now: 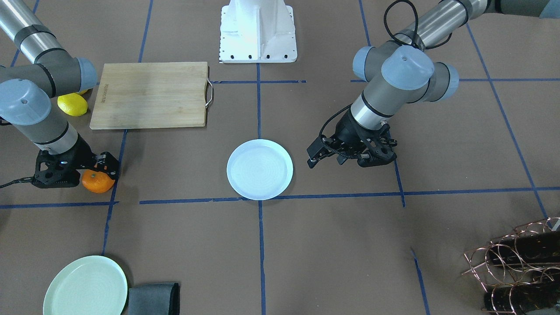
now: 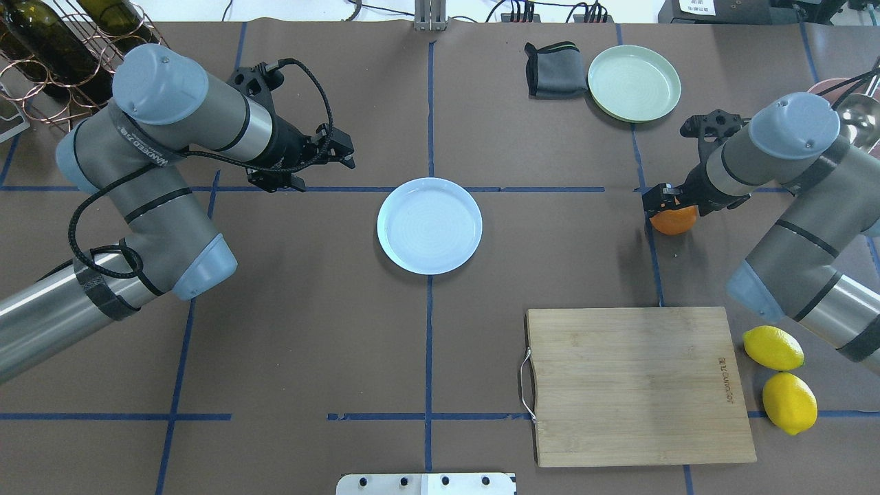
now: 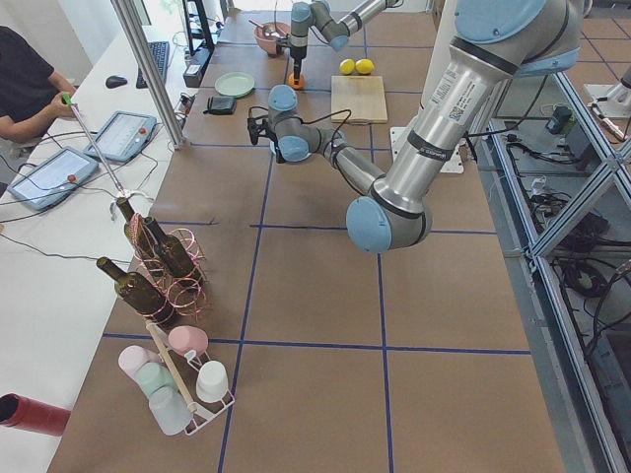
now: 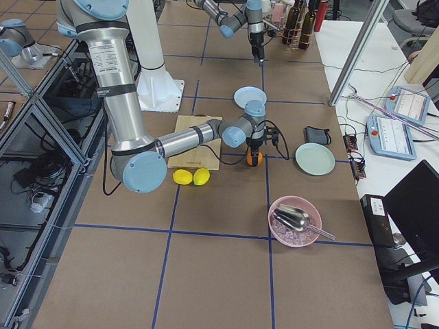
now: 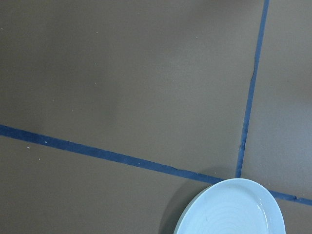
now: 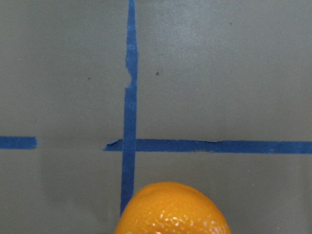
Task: Pick orange to plate
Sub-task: 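Close the right gripper on the orange while the left gripper withdraws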
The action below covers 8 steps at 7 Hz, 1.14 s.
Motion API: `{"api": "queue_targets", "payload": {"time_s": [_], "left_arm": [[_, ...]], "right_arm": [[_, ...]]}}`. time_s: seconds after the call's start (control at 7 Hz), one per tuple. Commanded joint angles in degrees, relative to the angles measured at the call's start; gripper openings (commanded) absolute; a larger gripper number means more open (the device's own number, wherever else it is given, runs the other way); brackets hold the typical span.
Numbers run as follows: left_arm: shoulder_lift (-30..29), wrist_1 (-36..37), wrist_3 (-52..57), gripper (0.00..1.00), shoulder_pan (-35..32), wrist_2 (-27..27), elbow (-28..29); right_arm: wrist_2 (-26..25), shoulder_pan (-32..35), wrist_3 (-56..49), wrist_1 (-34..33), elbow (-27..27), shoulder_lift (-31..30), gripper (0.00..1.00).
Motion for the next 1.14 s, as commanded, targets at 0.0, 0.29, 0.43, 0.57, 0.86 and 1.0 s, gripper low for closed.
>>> {"api": "queue_targets", "payload": {"time_s": [0.0, 0.29, 0.43, 0.57, 0.86, 1.0], "left_arm": [[0.2, -0.1, 0.0, 1.0, 0.0, 0.0, -0.1], [0.6, -0.1, 0.1, 1.0, 0.0, -0.1, -0.1], [0.5, -0.1, 0.0, 1.0, 0.1, -0.1, -0.1], [0.6, -0.1, 0.0, 1.0, 0.0, -0.1, -0.1], [0.5, -0.1, 0.1, 1.0, -0.1, -0.1, -0.1], [0.6, 0.0, 0.2, 1.0, -1.0, -0.6, -0.2]], "right_arm": [[-0.1, 0.0, 0.1, -0.1, -1.8, 1.9, 1.0], [-0.1, 0.1, 0.0, -0.1, -1.9, 2.0, 1.0], [0.0, 0.2, 0.0, -0.1, -1.8, 1.6, 1.0], [0.0, 0.2, 0.0, -0.1, -1.7, 1.5, 0.99], [0.6, 0.2, 0.1, -0.2, -1.2, 1.5, 0.36], [1.4, 0.2, 0.0, -0.8, -0.8, 1.8, 0.03]]}}
